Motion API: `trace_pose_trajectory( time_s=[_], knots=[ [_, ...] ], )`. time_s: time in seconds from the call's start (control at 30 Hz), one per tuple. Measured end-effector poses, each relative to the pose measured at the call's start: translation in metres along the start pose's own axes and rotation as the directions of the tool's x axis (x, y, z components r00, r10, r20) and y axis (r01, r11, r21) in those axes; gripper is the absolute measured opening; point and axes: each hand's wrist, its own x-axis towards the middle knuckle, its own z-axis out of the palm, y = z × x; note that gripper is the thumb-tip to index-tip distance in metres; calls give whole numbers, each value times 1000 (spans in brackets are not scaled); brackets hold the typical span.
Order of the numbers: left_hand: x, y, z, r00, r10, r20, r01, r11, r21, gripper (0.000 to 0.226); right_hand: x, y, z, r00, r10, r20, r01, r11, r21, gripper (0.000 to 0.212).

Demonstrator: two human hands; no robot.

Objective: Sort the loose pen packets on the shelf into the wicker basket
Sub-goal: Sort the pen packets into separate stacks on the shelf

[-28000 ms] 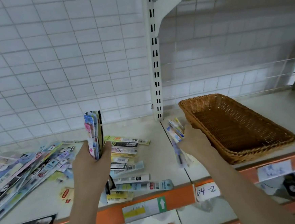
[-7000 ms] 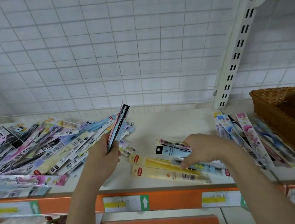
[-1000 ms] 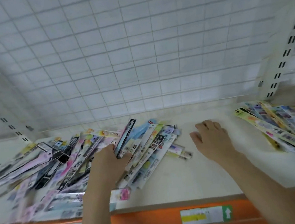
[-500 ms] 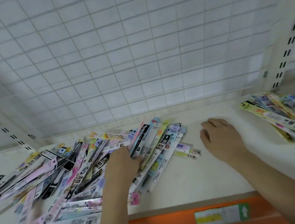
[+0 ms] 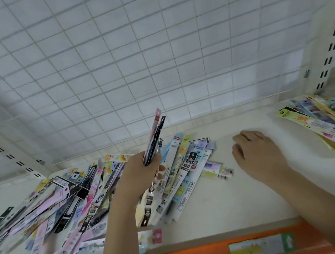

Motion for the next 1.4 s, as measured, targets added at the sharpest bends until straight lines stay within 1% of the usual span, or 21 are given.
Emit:
trace_pose_trajectory(
  time_s=[0.07,0.13,0.2,0.27,0.33,0.37,0.43,0.47,0.53,0.6,0.7,0.83,0.9,0.97,1.0,1.03,1.13,1.23,1.3,1.4],
  knots=[
    [-2,3,-8,1000,-3,-15,2,997,-73,23,1,0,1,1000,-2,-3,2,1000,-9,51],
    [-5,5,-14,999,-3,-36,-3,983,-182,9,1,1,2,1000,-8,-1,8,1000,-20,50],
    [-8,8,-18,999,7,-40,-18,960,-279,5,1,1,3,1000,-21,-8,21,999,-25,53],
    [-8,9,-22,998,11,-56,-29,946,-324,11,1,1,3,1000,-19,-13,19,1000,-23,48],
    [-7,8,-27,999,2,-33,-15,910,-414,18,1,1,3,1000,3,-19,-3,1000,-17,32],
    [-7,10,-29,1000,9,-10,-12,897,-443,20,1,2,3,1000,9,-14,-9,1000,-5,28],
    [-5,11,-32,999,35,19,-23,885,-464,25,0,1,0,1000,10,7,-10,1000,10,28],
    [-4,11,-33,999,37,16,-26,884,-466,25,0,1,0,1000,10,9,-10,1000,20,29],
    [-4,13,-33,999,38,-23,-44,895,-444,18,1,1,1,1000,14,6,-15,999,41,28],
    [-3,14,-34,999,35,-41,-49,910,-411,11,1,2,3,999,4,-33,-2,999,52,25],
    [-3,16,-35,997,26,-71,-52,919,-391,13,1,4,5,997,-14,-72,17,999,48,22],
    [-2,16,-38,983,44,-176,-95,951,-293,11,1,2,3,994,-11,-106,16,999,50,21],
    [0,16,-40,973,61,-222,-123,954,-275,10,1,1,3,991,-20,-130,24,999,34,20],
    [-1,18,-42,960,79,-268,-147,959,-244,9,1,1,3,991,-43,-126,46,999,15,24],
    [-1,20,-43,956,83,-281,-158,954,-255,9,1,1,2,992,-39,-118,40,999,11,22],
    [-2,21,-44,957,80,-280,-164,942,-292,10,1,1,2,994,-29,-107,31,999,16,20],
    [-5,21,-44,971,80,-226,-165,908,-385,16,1,2,2,996,-14,-84,18,999,38,23],
    [-7,19,-40,980,94,-176,-156,910,-385,25,2,2,3,997,-14,-75,18,999,46,24],
    [-5,16,-36,981,79,-176,-145,905,-401,24,2,3,4,995,-20,-94,24,999,38,23],
    [-3,12,-31,983,86,-164,-135,938,-320,22,2,3,4,996,-21,-81,24,999,28,23]
  ],
)
